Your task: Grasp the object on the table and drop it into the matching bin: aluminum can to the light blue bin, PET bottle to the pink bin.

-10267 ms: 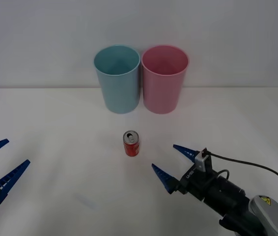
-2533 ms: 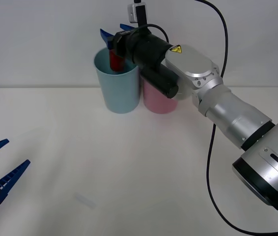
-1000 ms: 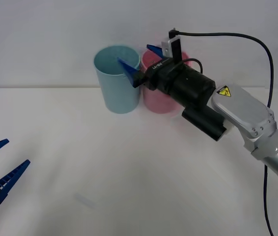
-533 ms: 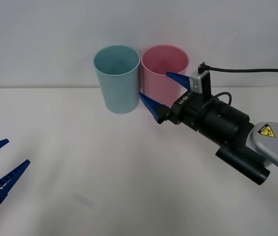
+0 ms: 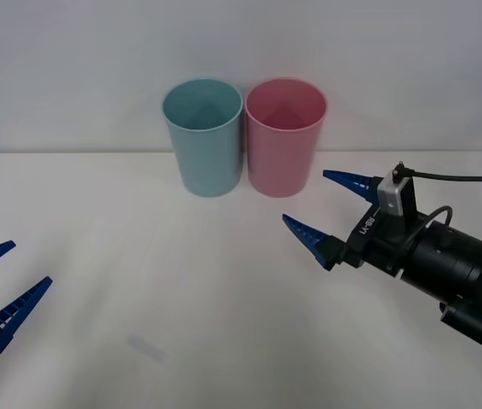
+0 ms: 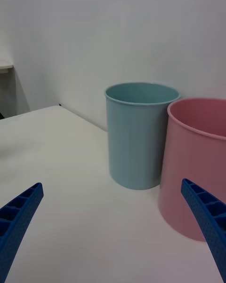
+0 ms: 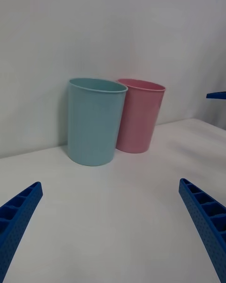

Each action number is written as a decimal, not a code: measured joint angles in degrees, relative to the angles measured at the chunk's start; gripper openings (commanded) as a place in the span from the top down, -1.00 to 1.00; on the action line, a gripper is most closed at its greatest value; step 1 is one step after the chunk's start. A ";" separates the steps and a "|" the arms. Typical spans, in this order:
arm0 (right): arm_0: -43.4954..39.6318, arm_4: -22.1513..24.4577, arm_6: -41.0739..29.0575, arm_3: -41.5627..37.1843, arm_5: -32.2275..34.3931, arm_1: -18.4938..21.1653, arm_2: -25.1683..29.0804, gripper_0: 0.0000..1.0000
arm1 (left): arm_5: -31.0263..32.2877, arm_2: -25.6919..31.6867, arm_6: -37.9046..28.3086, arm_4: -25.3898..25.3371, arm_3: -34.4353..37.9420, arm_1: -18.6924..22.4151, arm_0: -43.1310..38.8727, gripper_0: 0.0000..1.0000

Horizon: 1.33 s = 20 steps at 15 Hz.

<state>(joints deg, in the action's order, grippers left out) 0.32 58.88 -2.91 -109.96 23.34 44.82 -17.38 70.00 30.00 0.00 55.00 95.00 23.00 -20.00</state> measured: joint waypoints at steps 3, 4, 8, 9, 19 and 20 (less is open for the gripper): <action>-7.02 -0.58 5.26 0.00 4.87 -0.47 5.90 -1.00 | 0.00 0.00 0.00 0.00 0.00 0.00 0.00 -1.00; -9.46 -0.59 6.92 -0.01 6.67 -1.14 8.48 -1.00 | 0.00 0.00 0.00 0.00 0.00 0.00 0.00 -1.00; -17.20 -0.60 8.25 -0.07 15.45 -5.69 18.33 -1.00 | 0.00 0.00 0.00 0.00 0.00 0.00 0.00 -1.00; -18.55 -0.60 8.03 -0.07 17.39 -6.83 20.41 -1.00 | 0.00 0.00 0.00 0.00 0.00 0.00 0.00 -1.00; -27.59 -0.60 4.35 0.00 28.96 -13.07 31.30 -1.00 | 0.00 0.00 0.00 0.00 0.00 0.00 0.00 -1.00; -27.97 -0.60 4.08 0.00 29.18 -13.08 31.57 -1.00 | 0.00 0.00 0.00 0.00 0.00 0.00 0.00 -1.00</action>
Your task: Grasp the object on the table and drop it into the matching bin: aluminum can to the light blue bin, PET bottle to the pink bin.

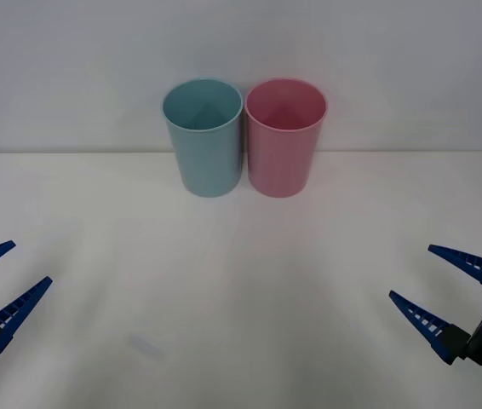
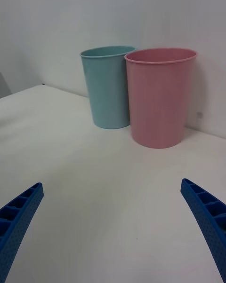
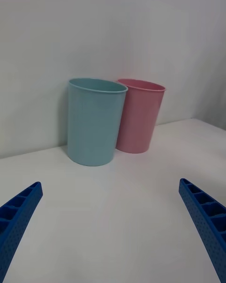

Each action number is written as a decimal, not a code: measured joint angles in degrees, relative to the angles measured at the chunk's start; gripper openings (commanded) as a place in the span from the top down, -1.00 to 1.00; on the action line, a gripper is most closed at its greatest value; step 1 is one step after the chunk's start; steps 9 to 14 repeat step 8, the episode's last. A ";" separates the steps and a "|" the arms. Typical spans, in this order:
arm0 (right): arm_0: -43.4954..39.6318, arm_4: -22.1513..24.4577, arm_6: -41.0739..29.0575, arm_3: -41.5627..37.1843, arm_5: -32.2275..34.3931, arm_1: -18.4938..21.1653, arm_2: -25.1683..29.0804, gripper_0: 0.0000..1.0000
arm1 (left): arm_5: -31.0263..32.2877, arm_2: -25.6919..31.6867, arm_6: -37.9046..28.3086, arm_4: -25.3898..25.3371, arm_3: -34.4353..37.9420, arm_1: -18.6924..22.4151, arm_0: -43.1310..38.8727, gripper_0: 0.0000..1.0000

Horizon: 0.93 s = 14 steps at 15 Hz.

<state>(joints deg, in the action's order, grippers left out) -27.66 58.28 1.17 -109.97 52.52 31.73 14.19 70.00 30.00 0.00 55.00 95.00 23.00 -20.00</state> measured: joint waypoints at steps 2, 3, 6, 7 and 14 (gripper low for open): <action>-0.33 0.00 -0.34 0.00 0.39 -0.12 0.13 -1.00 | 0.00 0.00 0.00 0.00 0.00 0.00 0.00 -1.00; -0.31 0.00 -0.36 0.00 0.64 -0.24 0.14 -1.00 | 0.00 0.00 0.00 0.00 0.00 0.00 0.00 -1.00; -0.38 0.05 -0.61 0.00 0.93 -1.11 0.23 -1.00 | 0.00 0.00 0.00 0.00 0.00 0.00 0.00 -1.00; -0.38 0.06 -0.63 0.00 0.93 -1.14 0.23 -1.00 | 0.00 0.00 0.00 0.00 0.00 0.00 0.00 -1.00; -0.38 0.06 -0.63 0.00 0.93 -1.15 0.23 -1.00 | 0.00 0.00 0.00 0.00 0.00 0.00 0.00 -1.00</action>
